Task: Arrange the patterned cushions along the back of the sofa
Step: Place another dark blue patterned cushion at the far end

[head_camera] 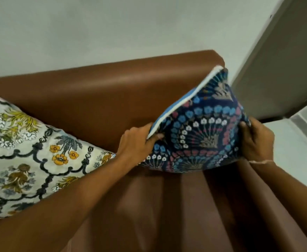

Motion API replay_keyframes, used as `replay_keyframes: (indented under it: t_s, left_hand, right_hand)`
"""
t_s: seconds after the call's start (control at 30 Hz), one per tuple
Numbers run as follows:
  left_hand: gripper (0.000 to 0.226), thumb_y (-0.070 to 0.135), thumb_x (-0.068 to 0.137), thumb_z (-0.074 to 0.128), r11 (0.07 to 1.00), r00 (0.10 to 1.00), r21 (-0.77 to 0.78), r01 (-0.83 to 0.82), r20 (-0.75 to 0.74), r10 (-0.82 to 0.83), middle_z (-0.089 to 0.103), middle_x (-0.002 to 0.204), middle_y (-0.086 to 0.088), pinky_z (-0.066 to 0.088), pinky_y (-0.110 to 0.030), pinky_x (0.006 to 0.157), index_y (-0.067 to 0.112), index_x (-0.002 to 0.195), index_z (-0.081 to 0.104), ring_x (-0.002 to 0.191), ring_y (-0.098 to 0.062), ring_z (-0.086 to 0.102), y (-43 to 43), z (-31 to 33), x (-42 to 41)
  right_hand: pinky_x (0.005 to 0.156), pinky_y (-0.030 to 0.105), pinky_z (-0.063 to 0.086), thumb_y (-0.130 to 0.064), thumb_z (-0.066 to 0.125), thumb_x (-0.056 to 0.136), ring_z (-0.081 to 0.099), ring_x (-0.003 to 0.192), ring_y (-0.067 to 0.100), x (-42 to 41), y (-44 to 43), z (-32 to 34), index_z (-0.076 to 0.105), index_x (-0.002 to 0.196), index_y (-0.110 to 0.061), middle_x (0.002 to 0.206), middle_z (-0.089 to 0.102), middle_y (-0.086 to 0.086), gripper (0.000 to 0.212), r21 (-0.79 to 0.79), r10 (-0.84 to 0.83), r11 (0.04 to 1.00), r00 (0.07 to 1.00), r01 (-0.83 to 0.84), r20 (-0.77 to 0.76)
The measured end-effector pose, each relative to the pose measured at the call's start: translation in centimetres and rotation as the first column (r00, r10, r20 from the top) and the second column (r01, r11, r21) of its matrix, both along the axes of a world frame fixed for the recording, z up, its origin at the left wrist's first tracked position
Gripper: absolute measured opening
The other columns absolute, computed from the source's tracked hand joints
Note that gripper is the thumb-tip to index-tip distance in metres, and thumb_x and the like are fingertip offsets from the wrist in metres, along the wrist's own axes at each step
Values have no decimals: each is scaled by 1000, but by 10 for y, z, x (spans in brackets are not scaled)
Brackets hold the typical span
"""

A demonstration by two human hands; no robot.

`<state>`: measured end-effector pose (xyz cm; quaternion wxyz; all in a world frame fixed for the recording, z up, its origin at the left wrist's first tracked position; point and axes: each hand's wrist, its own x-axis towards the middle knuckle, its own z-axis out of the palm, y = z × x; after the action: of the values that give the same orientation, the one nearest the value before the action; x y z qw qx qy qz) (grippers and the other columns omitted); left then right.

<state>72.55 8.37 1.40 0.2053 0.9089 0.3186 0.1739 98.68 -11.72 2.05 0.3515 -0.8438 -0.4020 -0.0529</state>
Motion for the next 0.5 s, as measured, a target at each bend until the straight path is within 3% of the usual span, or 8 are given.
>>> replay_keyframes:
  t_s: [0.07, 0.23, 0.33, 0.43, 0.5]
  left_hand:
    - [49, 62, 86, 43, 991, 998, -129, -21, -59, 13, 74, 98, -8, 53, -46, 72, 29, 115, 64, 92, -37, 66, 21, 5, 13]
    - [40, 54, 95, 48, 931, 976, -361, -60, -219, -22, 72, 97, -10, 53, -51, 77, 24, 116, 63, 86, -32, 66, 58, -7, 34]
    - [51, 60, 92, 48, 909, 968, -401, -112, -250, 9, 70, 106, -9, 52, -53, 80, 25, 128, 56, 89, -31, 65, 58, -25, 35]
    - [88, 87, 73, 42, 896, 967, -404, -186, -237, 94, 66, 122, -8, 53, -53, 85, 25, 136, 44, 102, -33, 64, 54, -32, 28]
    - [84, 85, 76, 38, 929, 966, -328, -171, -240, 93, 66, 118, -7, 54, -52, 79, 24, 134, 38, 98, -33, 64, 48, -28, 20]
  right_hand:
    - [63, 34, 32, -46, 37, 93, 62, 79, 44, 28, 37, -2, 60, 87, -4, 83, 67, 26, 48, -25, 24, 999, 1000, -24, -16]
    - [75, 44, 42, -42, 44, 98, 59, 99, 48, 54, 95, -28, 65, 113, -8, 108, 67, 28, 43, -196, 43, 978, 990, -70, -136]
    - [75, 44, 42, -36, 44, 101, 58, 99, 49, 47, 105, -49, 62, 121, -10, 110, 66, 29, 37, -234, 16, 971, 988, -51, -150]
    - [87, 53, 45, -39, 42, 100, 58, 100, 50, 43, 105, -56, 58, 126, -15, 112, 66, 28, 39, -305, -18, 952, 987, -31, -158]
    - [97, 57, 41, -48, 41, 97, 57, 108, 47, 40, 102, -49, 55, 131, -21, 121, 64, 24, 46, -288, -94, 957, 976, 35, -195]
